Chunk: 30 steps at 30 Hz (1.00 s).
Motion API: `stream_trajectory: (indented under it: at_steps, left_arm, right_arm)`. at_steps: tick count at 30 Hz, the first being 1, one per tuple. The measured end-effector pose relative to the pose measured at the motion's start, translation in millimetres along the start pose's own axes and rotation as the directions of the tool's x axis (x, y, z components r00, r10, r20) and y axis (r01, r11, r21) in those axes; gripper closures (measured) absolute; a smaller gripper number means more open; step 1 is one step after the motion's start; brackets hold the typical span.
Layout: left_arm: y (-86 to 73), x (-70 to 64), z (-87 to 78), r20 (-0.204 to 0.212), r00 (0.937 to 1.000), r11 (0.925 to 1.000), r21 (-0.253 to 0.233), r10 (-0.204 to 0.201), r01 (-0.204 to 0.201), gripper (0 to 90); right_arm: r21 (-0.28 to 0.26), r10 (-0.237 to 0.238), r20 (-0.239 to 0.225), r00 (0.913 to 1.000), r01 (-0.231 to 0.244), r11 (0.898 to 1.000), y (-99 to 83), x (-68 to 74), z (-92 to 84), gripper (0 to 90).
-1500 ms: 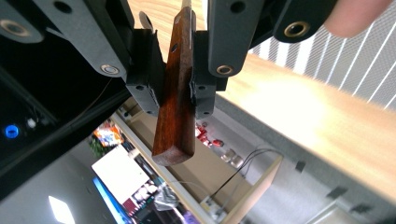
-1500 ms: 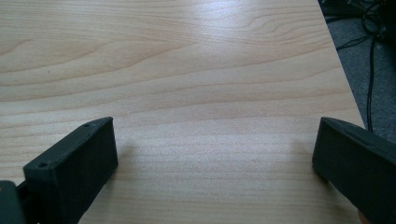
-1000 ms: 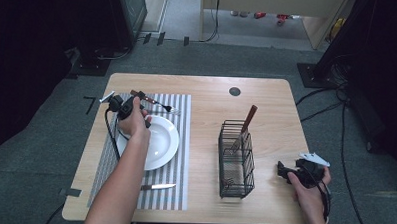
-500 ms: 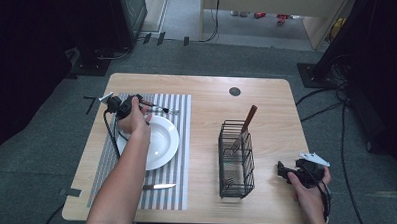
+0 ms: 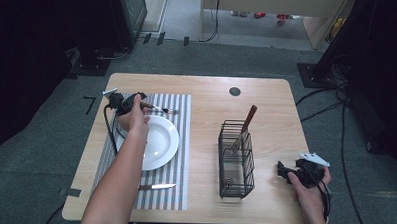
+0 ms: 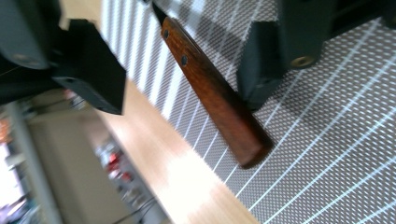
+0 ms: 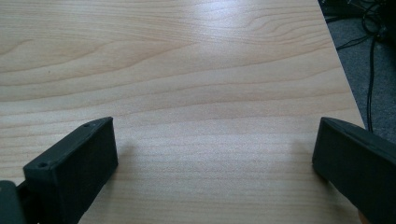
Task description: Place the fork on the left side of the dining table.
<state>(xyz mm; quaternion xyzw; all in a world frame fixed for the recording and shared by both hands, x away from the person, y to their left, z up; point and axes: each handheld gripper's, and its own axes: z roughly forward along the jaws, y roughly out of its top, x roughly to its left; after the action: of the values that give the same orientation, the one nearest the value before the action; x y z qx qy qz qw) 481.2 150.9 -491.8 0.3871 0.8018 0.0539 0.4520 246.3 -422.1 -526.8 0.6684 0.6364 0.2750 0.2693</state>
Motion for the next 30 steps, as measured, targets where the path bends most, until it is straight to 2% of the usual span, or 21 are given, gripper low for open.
stream_trajectory:
  at_steps: [4,7,10,11,12,14,15,16,17,18,19,20,21,23,24,25,26,27,28,29,30]
  left_arm:
    - [0.6,-4.1,3.2,-0.023,0.9973,0.9967,0.043,0.070,-0.069,27.1]
    - [1.5,-8.4,7.5,-0.083,0.9877,0.9888,0.081,0.132,-0.126,25.3]
    - [2.2,-13.7,11.0,-0.144,0.9621,0.9689,0.124,0.231,-0.214,24.2]
    - [2.5,-15.1,11.1,-0.158,0.9565,0.9658,0.124,0.245,-0.227,23.8]
    - [2.5,-15.1,11.1,-0.158,0.9565,0.9658,0.124,0.245,-0.227,23.1]
    - [3.3,-17.8,9.9,-0.192,0.9380,0.9551,0.126,0.289,-0.268,22.9]
    - [3.5,-21.1,7.3,-0.208,0.9244,0.9463,0.118,0.320,-0.301,22.9]
    - [3.5,-21.1,7.3,-0.208,0.9244,0.9463,0.118,0.320,-0.301,23.2]
    - [2.2,-25.4,5.0,-0.197,0.9142,0.9341,0.123,0.354,-0.335,25.1]
    - [2.2,-25.4,5.0,-0.197,0.9142,0.9341,0.123,0.354,-0.335,27.6]
    - [-3.0,-33.1,5.2,-0.145,0.8934,0.9007,0.165,0.425,-0.402,30.6]
    - [-3.0,-33.1,5.2,-0.145,0.8934,0.9007,0.165,0.425,-0.402,33.8]
    - [-9.6,-40.1,6.3,-0.084,0.8773,0.8706,0.199,0.473,-0.450,37.6]
    - [-18.6,-48.8,8.6,0.006,0.8478,0.8203,0.249,0.530,-0.515,41.4]
    - [-18.6,-48.8,8.6,0.006,0.8478,0.8203,0.249,0.530,-0.515,46.9]
    - [-27.4,-55.7,10.2,0.072,0.8105,0.7681,0.280,0.581,-0.576,54.2]
    - [-27.4,-55.7,10.2,0.072,0.8105,0.7681,0.280,0.581,-0.576,57.7]
    - [-38.2,-63.9,11.4,0.120,0.7472,0.6890,0.314,0.654,-0.653,62.9]
    - [-38.2,-63.9,11.4,0.120,0.7472,0.6890,0.314,0.654,-0.653,67.9]
    - [-47.8,-70.7,12.2,0.149,0.6974,0.6220,0.351,0.701,-0.700,73.3]
    - [-47.8,-70.7,12.2,0.149,0.6974,0.6220,0.351,0.701,-0.700,76.0]
  right_arm:
    - [0.000,0.000,0.000,1.0000,0.000,1.000,0.0,0.0,0.0,0.0]
    - [0.000,0.000,0.000,1.0000,0.000,1.000,0.0,0.0,0.0,0.0]
    - [0.000,0.000,0.000,1.0000,0.000,1.000,0.0,0.0,0.0,0.0]
    - [0.000,0.000,0.000,1.0000,0.000,1.000,0.0,0.0,0.0,0.0]
    - [0.000,0.000,0.000,1.0000,0.000,1.000,0.0,0.0,0.0,0.0]
    - [0.000,0.000,0.000,1.0000,0.000,1.000,0.0,0.0,0.0,0.0]
    - [0.000,0.000,0.000,1.0000,0.000,1.000,0.0,0.0,0.0,0.0]
    - [0.000,0.000,0.000,1.0000,0.000,1.000,0.0,0.0,0.0,0.0]
    - [0.000,0.000,0.000,1.0000,0.000,1.000,0.0,0.0,0.0,0.0]
    - [0.000,0.000,0.000,1.0000,0.000,1.000,0.0,0.0,0.0,0.0]
    - [0.000,0.000,-0.001,1.0000,0.000,1.000,0.1,0.0,0.1,0.0]
    - [0.000,0.000,-0.001,1.0000,0.000,1.000,0.1,0.0,0.1,0.0]
    - [0.000,0.000,-0.001,1.0000,0.000,1.000,0.1,-0.1,0.1,0.0]
    - [0.000,0.000,-0.001,1.0000,0.000,1.000,0.1,-0.1,0.1,0.0]
    - [0.000,-0.001,-0.001,1.0000,0.001,1.000,0.1,-0.1,0.1,0.0]
    - [0.000,0.000,-0.001,1.0000,0.000,1.000,0.1,-0.1,0.1,0.0]
    - [0.000,0.000,-0.001,1.0000,0.000,1.000,0.1,-0.1,0.1,0.0]
    - [0.000,-0.001,-0.001,1.0000,0.001,1.000,0.1,-0.1,0.1,0.0]
    - [0.000,0.000,-0.001,1.0000,0.000,1.000,0.1,-0.1,0.1,0.0]
    - [0.000,0.000,-0.001,1.0000,0.000,1.000,0.1,-0.1,0.1,0.0]
    - [0.000,0.000,-0.001,1.0000,0.000,1.000,0.1,-0.1,0.1,0.0]
